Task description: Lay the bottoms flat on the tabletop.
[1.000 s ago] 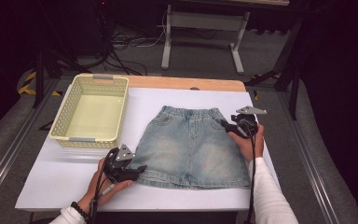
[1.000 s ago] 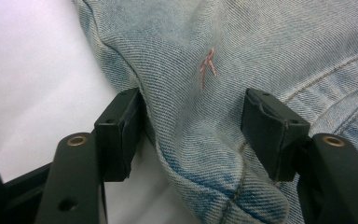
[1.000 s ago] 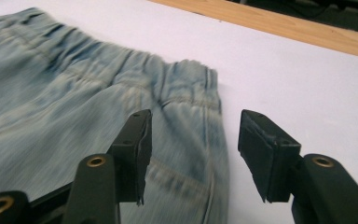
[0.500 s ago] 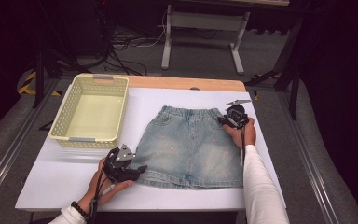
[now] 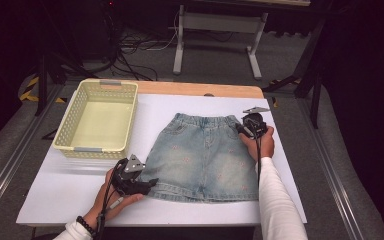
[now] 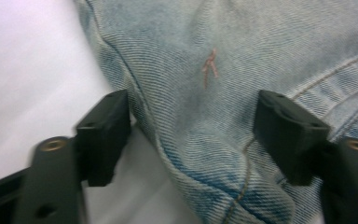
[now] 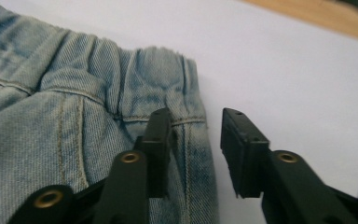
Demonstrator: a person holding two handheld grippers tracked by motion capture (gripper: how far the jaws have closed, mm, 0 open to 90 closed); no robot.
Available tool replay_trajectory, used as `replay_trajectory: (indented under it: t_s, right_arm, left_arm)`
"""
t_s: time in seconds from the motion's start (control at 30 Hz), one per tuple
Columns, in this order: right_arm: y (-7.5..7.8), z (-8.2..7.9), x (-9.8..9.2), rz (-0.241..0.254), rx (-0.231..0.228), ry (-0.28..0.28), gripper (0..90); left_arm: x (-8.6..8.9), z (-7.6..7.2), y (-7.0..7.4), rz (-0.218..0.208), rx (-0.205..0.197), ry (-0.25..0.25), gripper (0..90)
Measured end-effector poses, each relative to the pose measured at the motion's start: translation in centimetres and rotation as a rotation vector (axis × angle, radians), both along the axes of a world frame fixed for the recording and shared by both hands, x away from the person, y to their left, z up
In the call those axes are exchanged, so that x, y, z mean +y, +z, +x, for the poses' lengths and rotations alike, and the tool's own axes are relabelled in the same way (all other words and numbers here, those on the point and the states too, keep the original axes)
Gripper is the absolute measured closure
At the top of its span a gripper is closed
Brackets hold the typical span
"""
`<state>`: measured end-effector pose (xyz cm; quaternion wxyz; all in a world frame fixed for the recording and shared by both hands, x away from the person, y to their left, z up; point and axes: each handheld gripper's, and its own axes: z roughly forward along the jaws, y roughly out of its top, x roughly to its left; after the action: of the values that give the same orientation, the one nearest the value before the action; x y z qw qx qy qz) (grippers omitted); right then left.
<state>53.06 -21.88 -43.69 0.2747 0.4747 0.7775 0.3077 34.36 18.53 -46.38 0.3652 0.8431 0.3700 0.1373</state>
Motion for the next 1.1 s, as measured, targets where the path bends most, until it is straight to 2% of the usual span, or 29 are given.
replay_trajectory:
  t_s: [0.07,0.17,0.27,0.33,0.47,0.53,0.6,0.67,0.77,0.8,0.83,0.97,1.1]
  right_arm:
    - [0.2,-0.5,-0.1,0.040,-0.020,-0.003,54.5]
    - [0.7,-2.0,-0.1,0.085,-0.070,0.002,52.8]
    - [1.5,-4.3,-0.1,0.161,-0.141,0.029,49.9]
    - [1.7,-5.7,-0.1,0.188,-0.174,0.040,47.4]
    - [2.2,-8.6,0.0,0.218,-0.242,0.072,44.3]
    - [2.6,-9.6,0.0,0.217,-0.251,0.084,42.4]
    - [2.8,-10.8,-0.1,0.242,-0.267,0.094,42.3]
    - [2.7,-11.7,0.1,0.227,-0.274,0.106,42.3]
    - [2.5,-12.9,0.7,0.205,-0.268,0.138,42.1]
    - [2.4,-13.5,1.0,0.200,-0.267,0.150,42.1]
    - [2.4,-13.8,1.1,0.197,-0.267,0.159,42.1]
    - [2.3,-15.5,2.2,0.176,-0.272,0.214,41.6]
    - [2.1,-16.6,3.0,0.148,-0.282,0.252,40.4]
  left_arm:
    - [0.0,-0.1,0.1,0.014,-0.005,0.000,21.5]
    - [0.1,-0.3,0.1,0.012,0.003,0.012,17.6]
    - [0.3,-0.3,0.2,-0.008,0.019,0.016,16.3]
    - [0.2,-0.2,0.1,-0.012,0.038,0.014,17.0]
    - [0.0,-0.3,0.2,-0.016,0.033,0.001,23.7]
    - [-0.3,-0.5,0.2,0.003,0.019,-0.018,29.3]
    - [-0.4,-0.6,0.3,-0.005,0.022,-0.036,38.6]
    - [-0.4,-0.6,0.3,-0.019,0.028,-0.057,50.2]
    - [-0.3,-0.4,0.3,-0.031,0.037,-0.090,61.5]
    - [-0.3,-0.4,0.3,-0.025,0.031,-0.088,69.9]
    - [-0.3,-0.4,0.3,-0.021,0.027,-0.091,73.2]
    - [-0.2,-0.3,0.3,-0.032,0.035,-0.106,81.2]
    - [-0.2,-0.3,0.3,-0.023,0.026,-0.121,83.4]
